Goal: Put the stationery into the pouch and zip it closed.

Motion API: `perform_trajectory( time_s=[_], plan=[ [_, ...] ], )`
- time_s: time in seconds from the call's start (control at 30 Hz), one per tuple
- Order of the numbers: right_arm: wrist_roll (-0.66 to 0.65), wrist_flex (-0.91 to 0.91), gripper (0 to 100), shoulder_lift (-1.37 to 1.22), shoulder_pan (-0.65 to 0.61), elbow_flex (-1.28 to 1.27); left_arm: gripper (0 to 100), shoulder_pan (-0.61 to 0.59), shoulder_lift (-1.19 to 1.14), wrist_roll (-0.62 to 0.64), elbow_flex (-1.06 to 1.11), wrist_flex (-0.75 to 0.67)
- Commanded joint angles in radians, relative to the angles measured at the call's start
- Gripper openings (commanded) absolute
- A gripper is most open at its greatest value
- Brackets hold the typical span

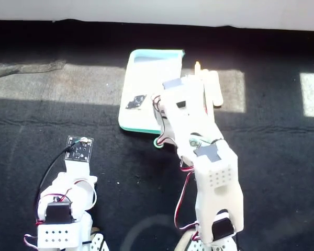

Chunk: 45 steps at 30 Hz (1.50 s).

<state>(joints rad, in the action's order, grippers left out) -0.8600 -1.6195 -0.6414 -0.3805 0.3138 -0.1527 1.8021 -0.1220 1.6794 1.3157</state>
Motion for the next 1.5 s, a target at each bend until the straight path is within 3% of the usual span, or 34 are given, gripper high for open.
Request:
perform_trajectory(
  time_s=[0.0,0.2,0.4,0.53,0.63,0.73,0.83,0.9,1.13,1.3,1.47],
  plan=[
    [0.052,-0.073,1.6,0.001,-0.022,0.059,1,0.010,0.007,0.003,0.018,0.009],
    [0.103,-0.143,0.5,0.096,-0.022,0.105,1,0.010,0.007,0.003,0.018,0.009],
    [0.109,-0.116,0.5,0.469,-0.101,-0.246,1,0.010,0.007,0.003,0.018,0.009],
    [0.114,0.079,0.5,0.631,-0.134,-0.595,1,0.010,0.007,0.003,0.018,0.009],
    [0.192,0.295,0.7,0.665,-0.139,-0.826,1,0.010,0.007,0.003,0.018,0.009],
    [0.284,0.410,9.8,0.665,-0.142,-0.946,1,0.010,0.007,0.003,0.018,0.009],
    [0.324,0.404,29.6,0.673,-0.142,-0.966,1,0.010,0.007,0.003,0.018,0.009],
    [0.293,0.361,36.4,0.673,-0.143,-0.957,1,0.010,0.007,0.003,0.018,0.009],
    [0.284,0.300,36.8,0.665,-0.216,-0.863,1,0.010,0.007,0.003,0.018,0.009],
    [0.411,0.375,36.8,0.665,-0.249,-0.837,1,0.010,0.007,0.003,0.018,0.009],
    [0.442,0.433,36.8,0.661,-0.246,-0.839,1,0.010,0.007,0.003,0.018,0.009]
  ],
)
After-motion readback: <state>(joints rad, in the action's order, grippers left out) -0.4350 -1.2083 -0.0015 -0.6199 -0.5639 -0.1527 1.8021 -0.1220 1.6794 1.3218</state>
